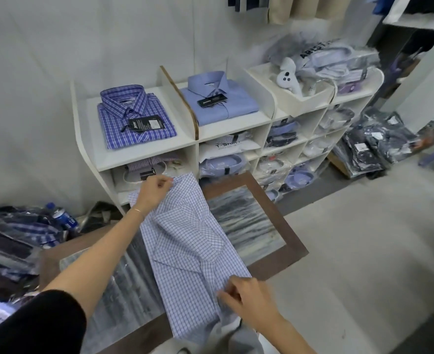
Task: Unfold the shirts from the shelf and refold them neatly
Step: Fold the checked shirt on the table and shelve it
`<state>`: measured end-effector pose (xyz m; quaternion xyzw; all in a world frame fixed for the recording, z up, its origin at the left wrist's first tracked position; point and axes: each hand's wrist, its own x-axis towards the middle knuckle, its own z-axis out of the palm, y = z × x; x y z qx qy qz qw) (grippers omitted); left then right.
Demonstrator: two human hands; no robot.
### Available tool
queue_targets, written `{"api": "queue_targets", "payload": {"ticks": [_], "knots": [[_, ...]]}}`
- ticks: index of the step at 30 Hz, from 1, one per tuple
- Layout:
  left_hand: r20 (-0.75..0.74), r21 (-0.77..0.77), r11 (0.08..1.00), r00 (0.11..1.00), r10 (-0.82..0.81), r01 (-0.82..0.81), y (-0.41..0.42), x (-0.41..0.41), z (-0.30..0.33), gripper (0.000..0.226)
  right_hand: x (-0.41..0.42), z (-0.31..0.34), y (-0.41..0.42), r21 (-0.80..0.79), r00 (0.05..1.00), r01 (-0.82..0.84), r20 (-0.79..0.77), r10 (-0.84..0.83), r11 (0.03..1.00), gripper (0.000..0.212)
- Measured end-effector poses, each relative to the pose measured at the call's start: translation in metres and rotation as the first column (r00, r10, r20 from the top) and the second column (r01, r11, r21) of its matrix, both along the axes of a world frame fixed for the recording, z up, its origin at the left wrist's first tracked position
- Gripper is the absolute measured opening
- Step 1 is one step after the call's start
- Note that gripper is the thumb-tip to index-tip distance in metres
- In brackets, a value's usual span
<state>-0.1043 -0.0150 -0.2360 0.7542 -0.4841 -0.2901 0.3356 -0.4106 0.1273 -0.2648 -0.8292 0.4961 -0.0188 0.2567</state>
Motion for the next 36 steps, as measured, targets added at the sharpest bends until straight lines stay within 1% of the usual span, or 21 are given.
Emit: {"api": "queue_targets", "payload": {"ticks": [2, 3, 5, 6, 7, 10, 13, 16, 18, 19, 21, 22, 23, 25, 26, 27, 28, 29, 31, 34, 36], "knots": [[0.007, 0.045, 0.999, 1.0, -0.015, 0.015, -0.023, -0.014, -0.005, 0.026, 0.015, 0.005, -0.003, 0.019, 0.994, -0.063, -0.084, 0.065, 0.998, 0.078], [-0.001, 0.061, 0.998, 1.0, -0.01, 0.01, -0.032, -0.019, -0.008, 0.027, 0.022, 0.007, -0.005, 0.02, 0.991, -0.077, -0.107, 0.078, 0.997, 0.075], [-0.003, 0.086, 0.996, 1.0, 0.012, -0.012, -0.048, -0.026, -0.015, 0.025, 0.035, 0.007, -0.007, -0.053, 0.984, -0.11, -0.146, 0.102, 0.992, 0.049], [0.007, 0.1, 0.995, 1.0, 0.01, -0.011, -0.054, -0.029, -0.017, 0.025, 0.038, 0.004, -0.007, -0.15, 0.976, -0.125, -0.195, 0.095, 0.981, 0.036], [0.018, 0.11, 0.994, 1.0, 0.001, -0.003, -0.058, -0.03, -0.019, 0.025, 0.041, 0.006, -0.007, -0.148, 0.974, -0.097, -0.219, 0.063, 0.984, 0.032], [0.035, 0.137, 0.991, 0.999, -0.009, 0.004, -0.066, -0.032, -0.023, 0.031, 0.045, -0.009, -0.003, -0.128, 0.958, -0.118, -0.277, 0.079, 0.985, 0.035], [0.024, 0.157, 0.987, 0.999, 0.025, -0.029, -0.071, -0.033, -0.021, 0.03, 0.043, -0.008, 0.0, -0.163, 0.973, -0.124, -0.213, 0.088, 0.979, 0.032], [-0.043, 0.155, 0.981, 0.991, 0.123, -0.116, -0.077, -0.033, -0.02, 0.033, 0.041, -0.006, -0.001, -0.19, 0.98, -0.155, -0.151, 0.127, 0.97, 0.027], [-0.063, 0.133, 0.979, 0.984, 0.165, -0.155, -0.079, -0.031, -0.021, 0.034, 0.042, -0.006, -0.002, -0.212, 0.978, -0.176, -0.147, 0.147, 0.961, 0.026], [-0.061, 0.126, 0.979, 0.984, 0.17, -0.161, -0.077, -0.031, -0.02, 0.03, 0.043, -0.006, -0.002, -0.216, 0.974, -0.193, -0.158, 0.16, 0.957, 0.027], [-0.07, 0.12, 0.982, 0.986, 0.152, -0.143, -0.071, -0.03, -0.022, 0.011, 0.044, -0.01, 0.0, -0.168, 0.963, -0.212, -0.202, 0.177, 0.963, 0.034], [-0.071, 0.117, 0.986, 0.989, 0.127, -0.118, -0.067, -0.029, -0.022, 0.011, 0.045, -0.011, 0.001, -0.146, 0.957, -0.213, -0.229, 0.177, 0.966, 0.038], [-0.058, 0.113, 0.99, 0.994, 0.09, -0.083, -0.062, -0.029, -0.021, 0.02, 0.046, -0.01, 0.003, -0.132, 0.957, -0.204, -0.236, 0.169, 0.97, 0.04], [0.036, 0.052, 0.998, 0.999, 0.03, -0.032, -0.049, -0.029, -0.019, 0.031, 0.042, -0.01, 0.01, -0.104, 0.97, -0.192, -0.174, 0.172, 0.976, 0.048], [0.094, -0.007, 1.0, 0.995, 0.027, -0.027, -0.041, -0.031, -0.017, 0.032, 0.04, -0.011, 0.013, -0.082, 0.974, -0.208, -0.112, 0.199, 0.975, 0.059], [0.139, -0.076, 0.997, 0.99, 0.036, -0.026, -0.031, -0.034, -0.016, 0.031, 0.038, -0.01, 0.017, -0.002, 0.981, -0.184, -0.055, 0.184, 0.983, 0.071], [0.165, -0.153, 0.988, 0.985, 0.045, -0.02, -0.018, -0.038, -0.017, 0.029, 0.034, -0.012, 0.021, 0.03, 0.988, -0.155, -0.024, 0.156, 0.987, 0.077], [0.166, -0.213, 0.977, 0.985, 0.055, -0.018, -0.004, -0.044, -0.018, 0.026, 0.03, -0.012, 0.025, 0.006, 0.99, -0.138, -0.019, 0.138, 0.99, 0.077], [0.158, -0.283, 0.959, 0.986, 0.058, -0.011, 0.028, -0.056, -0.022, 0.021, 0.019, -0.013, 0.034, 0.004, 0.995, -0.088, -0.044, 0.088, 0.996, 0.067], [0.202, -0.341, 0.94, 0.978, 0.06, 0.013, 0.071, -0.075, -0.028, 0.018, 0.007, -0.022, 0.055, -0.141, 0.997, -0.033, -0.076, 0.023, 0.989, 0.037], [0.19, -0.383, 0.924, 0.98, 0.057, 0.02, 0.095, -0.088, -0.03, 0.016, 0.006, -0.024, 0.065, -0.02, 0.996, 0.051, -0.066, -0.052, 0.999, 0.034]]}}
